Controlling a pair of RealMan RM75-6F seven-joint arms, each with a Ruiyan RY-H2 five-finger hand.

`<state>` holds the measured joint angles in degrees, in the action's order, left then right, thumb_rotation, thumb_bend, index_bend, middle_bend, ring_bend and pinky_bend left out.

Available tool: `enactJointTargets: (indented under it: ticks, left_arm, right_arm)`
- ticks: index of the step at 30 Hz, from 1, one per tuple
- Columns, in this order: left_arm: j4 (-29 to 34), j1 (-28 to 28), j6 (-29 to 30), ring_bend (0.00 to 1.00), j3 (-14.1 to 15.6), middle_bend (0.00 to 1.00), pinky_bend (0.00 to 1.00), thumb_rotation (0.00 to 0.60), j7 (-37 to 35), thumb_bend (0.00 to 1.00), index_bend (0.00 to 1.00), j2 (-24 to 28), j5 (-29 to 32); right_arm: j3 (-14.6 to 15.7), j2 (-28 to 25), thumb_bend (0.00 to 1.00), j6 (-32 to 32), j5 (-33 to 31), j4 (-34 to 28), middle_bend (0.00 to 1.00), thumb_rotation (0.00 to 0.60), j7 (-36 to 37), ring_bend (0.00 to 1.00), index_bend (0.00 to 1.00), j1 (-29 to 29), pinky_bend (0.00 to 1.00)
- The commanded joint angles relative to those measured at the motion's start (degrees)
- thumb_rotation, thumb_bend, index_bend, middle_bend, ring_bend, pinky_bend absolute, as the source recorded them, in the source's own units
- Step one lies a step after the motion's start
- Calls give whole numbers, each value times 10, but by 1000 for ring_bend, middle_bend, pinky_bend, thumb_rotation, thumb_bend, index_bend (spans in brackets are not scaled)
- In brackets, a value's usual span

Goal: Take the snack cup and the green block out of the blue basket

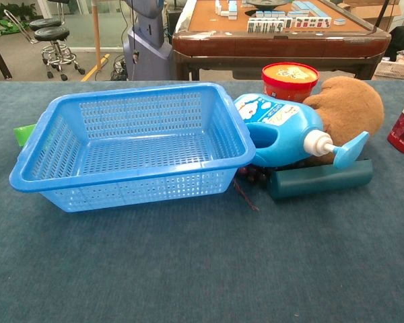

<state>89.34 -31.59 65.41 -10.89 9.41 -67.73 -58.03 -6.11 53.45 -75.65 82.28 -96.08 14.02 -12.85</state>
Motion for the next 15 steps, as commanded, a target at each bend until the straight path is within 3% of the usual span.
enactJointTargets:
  ticks: [1,9,15]
  left_arm:
    - [54,48,63,92,22,116,227,600,16,188,71,19,-30]
    - [112,122,177,93,70,116,227,600,46,188,87,22,-123]
    - [137,164,229,93,97,116,223,600,70,188,91,17,-176]
  right_arm:
    - [11,4,316,-2,-2,-3,138,600,-24,49,18,10,208]
    - [30,27,320,-41,27,8,144,600,-29,50,60,38,208]
    - [40,36,328,-59,39,9,144,600,-26,53,66,55,208]
